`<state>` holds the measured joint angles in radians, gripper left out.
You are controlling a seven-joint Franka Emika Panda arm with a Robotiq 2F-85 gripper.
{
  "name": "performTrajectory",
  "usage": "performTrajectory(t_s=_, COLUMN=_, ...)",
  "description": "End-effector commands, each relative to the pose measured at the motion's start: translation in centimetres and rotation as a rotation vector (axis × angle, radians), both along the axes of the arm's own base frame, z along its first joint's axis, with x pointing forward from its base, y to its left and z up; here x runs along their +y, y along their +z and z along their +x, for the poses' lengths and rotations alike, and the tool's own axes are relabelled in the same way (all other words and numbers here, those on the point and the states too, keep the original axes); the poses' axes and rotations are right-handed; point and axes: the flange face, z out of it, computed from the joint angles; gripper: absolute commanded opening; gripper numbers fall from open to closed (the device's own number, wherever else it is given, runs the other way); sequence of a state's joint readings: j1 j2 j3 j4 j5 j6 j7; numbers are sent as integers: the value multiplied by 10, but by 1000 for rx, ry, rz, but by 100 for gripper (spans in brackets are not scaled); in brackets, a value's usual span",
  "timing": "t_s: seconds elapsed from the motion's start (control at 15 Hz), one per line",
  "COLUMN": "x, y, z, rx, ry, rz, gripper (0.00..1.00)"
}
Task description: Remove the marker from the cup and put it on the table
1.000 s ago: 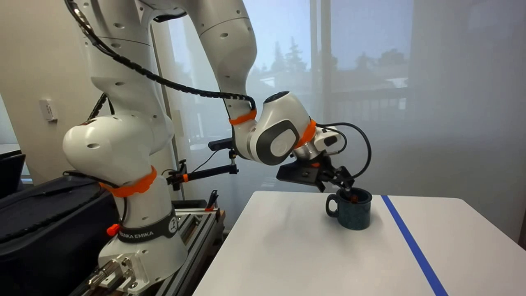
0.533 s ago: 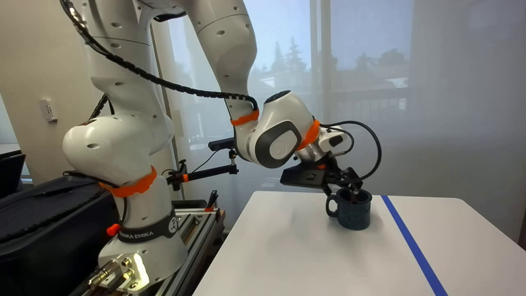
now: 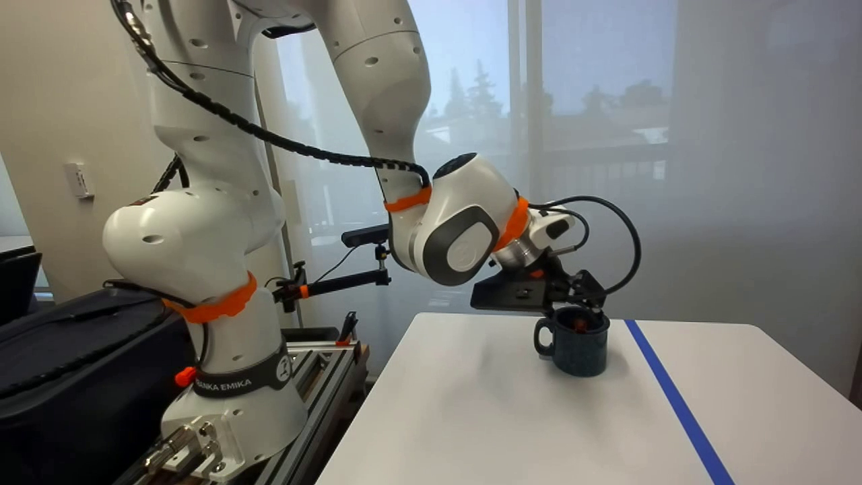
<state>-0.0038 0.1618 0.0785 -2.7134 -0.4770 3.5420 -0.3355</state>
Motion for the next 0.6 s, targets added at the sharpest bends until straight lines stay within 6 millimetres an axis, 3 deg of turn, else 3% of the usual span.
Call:
performTrajectory(t_s=0.0, x=6, y=-15, z=8, rx=-19, ry=35, rz=34, gripper=100)
performTrajectory(t_s=0.07, x=7, y=-19, z=9, rx=-21, ry=40, rz=41, gripper=75)
performTrajectory(t_s=0.13, x=8, y=-22, z=10, rx=-20, ry=44, rz=45, gripper=74)
performTrajectory(t_s=0.53, x=9, y=-26, z=11, rx=-30, ry=50, rz=54, gripper=26)
